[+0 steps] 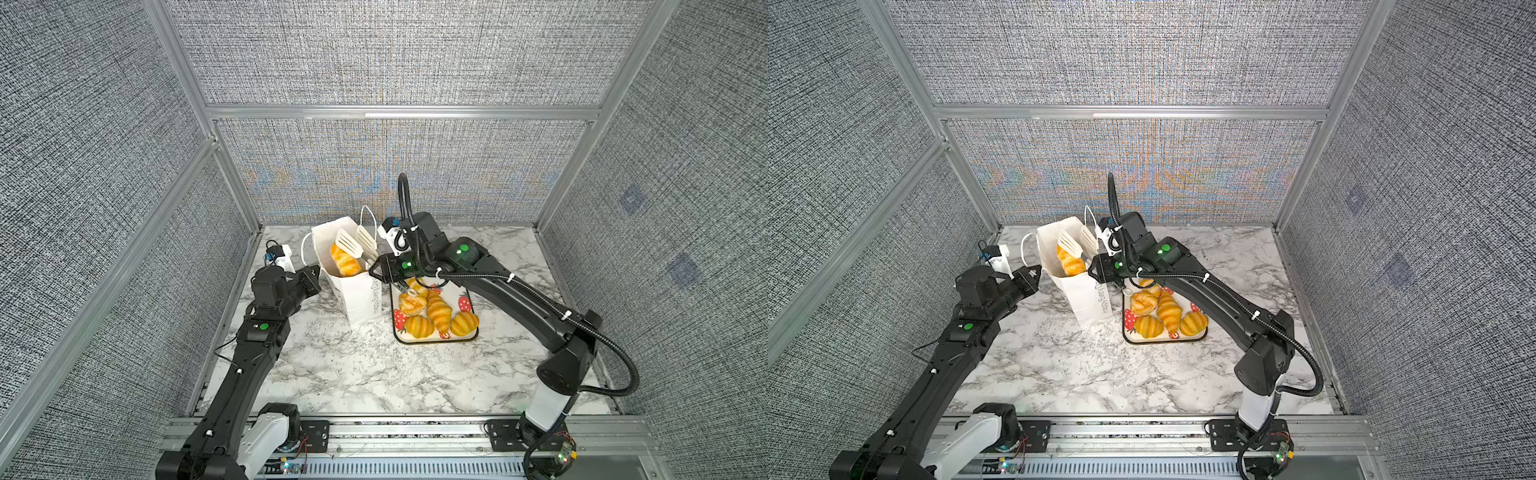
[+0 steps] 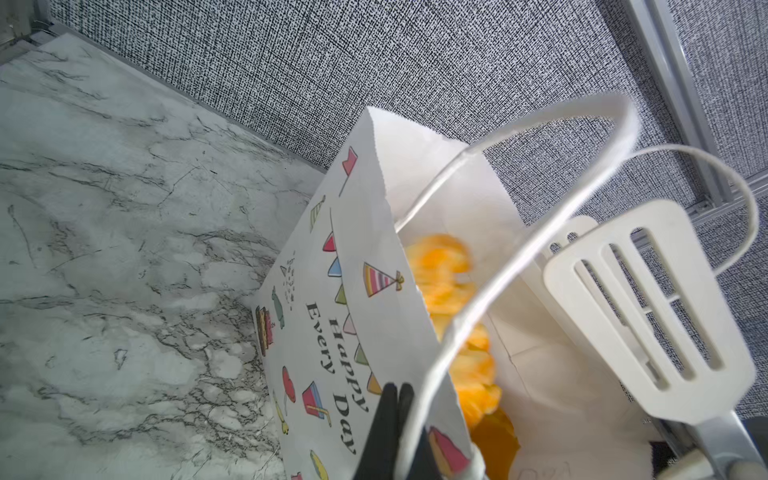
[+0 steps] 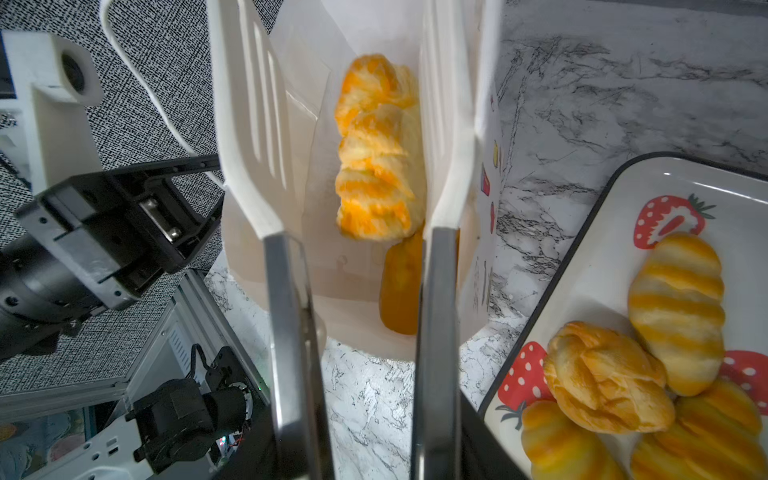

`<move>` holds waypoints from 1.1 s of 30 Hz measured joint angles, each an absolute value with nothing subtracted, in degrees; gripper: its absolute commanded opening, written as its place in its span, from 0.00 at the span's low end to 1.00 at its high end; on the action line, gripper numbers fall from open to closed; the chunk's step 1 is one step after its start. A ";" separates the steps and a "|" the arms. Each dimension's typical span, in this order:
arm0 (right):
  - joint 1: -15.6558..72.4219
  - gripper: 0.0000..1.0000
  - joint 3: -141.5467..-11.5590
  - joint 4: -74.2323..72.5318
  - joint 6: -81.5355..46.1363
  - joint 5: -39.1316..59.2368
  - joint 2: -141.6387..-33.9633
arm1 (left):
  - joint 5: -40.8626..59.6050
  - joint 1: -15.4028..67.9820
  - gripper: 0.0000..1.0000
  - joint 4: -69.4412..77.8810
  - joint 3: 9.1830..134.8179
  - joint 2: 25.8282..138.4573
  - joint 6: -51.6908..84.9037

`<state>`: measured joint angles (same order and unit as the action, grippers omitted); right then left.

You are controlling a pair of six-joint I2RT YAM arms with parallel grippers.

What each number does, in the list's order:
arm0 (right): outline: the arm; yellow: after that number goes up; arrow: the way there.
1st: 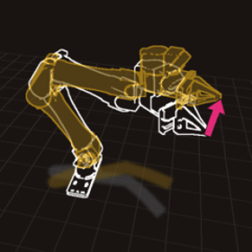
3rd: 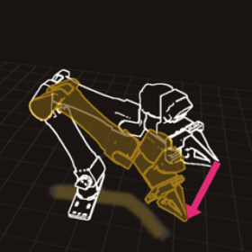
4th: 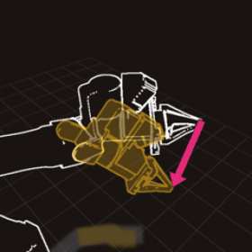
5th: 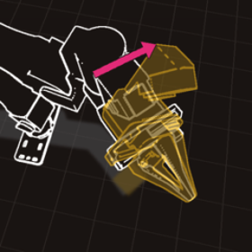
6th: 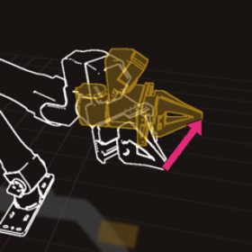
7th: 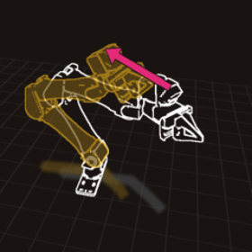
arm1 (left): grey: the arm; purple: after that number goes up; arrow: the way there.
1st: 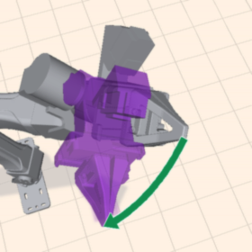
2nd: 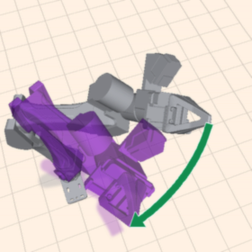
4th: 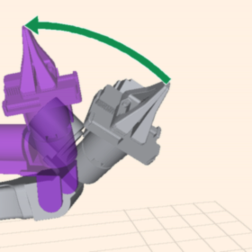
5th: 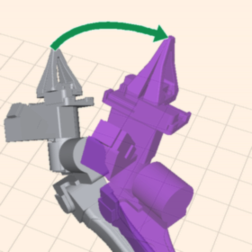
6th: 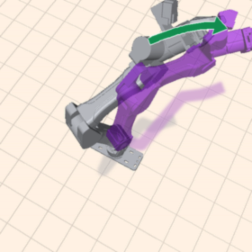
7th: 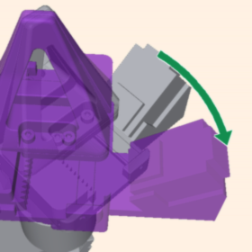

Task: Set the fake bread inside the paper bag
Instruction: 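Lower the twisted roll into the bag and open the tongs, then raise the open tongs out of the bag toward the tray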

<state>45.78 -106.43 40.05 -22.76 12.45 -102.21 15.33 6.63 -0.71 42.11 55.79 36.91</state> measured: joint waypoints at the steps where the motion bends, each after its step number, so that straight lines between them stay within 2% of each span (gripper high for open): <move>1: 45.76 0.50 -106.43 40.07 -22.74 12.45 -102.28 | 15.35 6.63 0.00 -0.54 42.06 55.77 36.91; 26: 45.71 0.50 -114.39 43.55 -19.49 8.12 -98.52 | 15.46 6.63 0.00 0.08 41.76 55.40 36.64; 33: 44.56 0.50 -112.95 43.92 -18.96 6.04 -94.91 | 15.46 6.63 0.00 -0.03 41.91 55.51 36.45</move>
